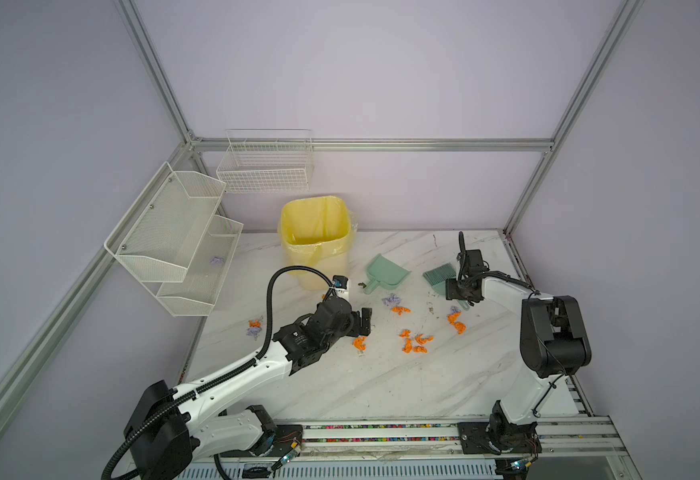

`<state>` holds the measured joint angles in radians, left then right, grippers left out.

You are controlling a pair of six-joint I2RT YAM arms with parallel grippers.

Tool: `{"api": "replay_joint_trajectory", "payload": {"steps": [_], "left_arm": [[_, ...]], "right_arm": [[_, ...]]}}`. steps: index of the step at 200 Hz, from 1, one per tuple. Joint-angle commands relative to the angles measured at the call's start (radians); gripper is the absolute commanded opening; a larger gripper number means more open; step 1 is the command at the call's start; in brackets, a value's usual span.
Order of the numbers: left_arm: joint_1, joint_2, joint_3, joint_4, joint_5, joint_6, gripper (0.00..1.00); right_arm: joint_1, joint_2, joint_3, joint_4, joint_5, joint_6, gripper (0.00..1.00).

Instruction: Sweep away the paper scraps from the table

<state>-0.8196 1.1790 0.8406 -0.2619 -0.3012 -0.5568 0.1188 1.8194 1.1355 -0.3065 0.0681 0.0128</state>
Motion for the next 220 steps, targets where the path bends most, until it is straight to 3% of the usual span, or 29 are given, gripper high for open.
{"api": "replay_joint_trajectory", "payload": {"steps": [1, 35, 89, 151, 176, 220], "left_arm": [[-0.004, 0.006, 0.111, 0.038, 0.013, 0.03, 1.0], [-0.004, 0.005, 0.135, 0.034, -0.039, 0.074, 1.0], [-0.003, 0.036, 0.173, 0.015, -0.019, 0.09, 1.0], [0.003, 0.035, 0.189, -0.07, -0.064, 0.116, 0.99], [0.008, 0.03, 0.189, -0.091, -0.05, 0.114, 1.0], [0.013, 0.048, 0.194, -0.114, -0.019, 0.103, 1.0]], "right_arm": [[0.007, 0.033, 0.022, -0.045, 0.008, -0.012, 0.64], [0.003, 0.0, -0.014, 0.013, -0.013, -0.029, 0.64], [-0.029, 0.058, 0.008, -0.015, -0.029, -0.017, 0.63], [-0.028, 0.101, 0.03, -0.059, -0.084, -0.05, 0.37], [-0.028, 0.116, 0.028, -0.047, -0.11, -0.044, 0.21], [-0.028, 0.115, 0.047, -0.012, -0.1, -0.025, 0.08]]}}
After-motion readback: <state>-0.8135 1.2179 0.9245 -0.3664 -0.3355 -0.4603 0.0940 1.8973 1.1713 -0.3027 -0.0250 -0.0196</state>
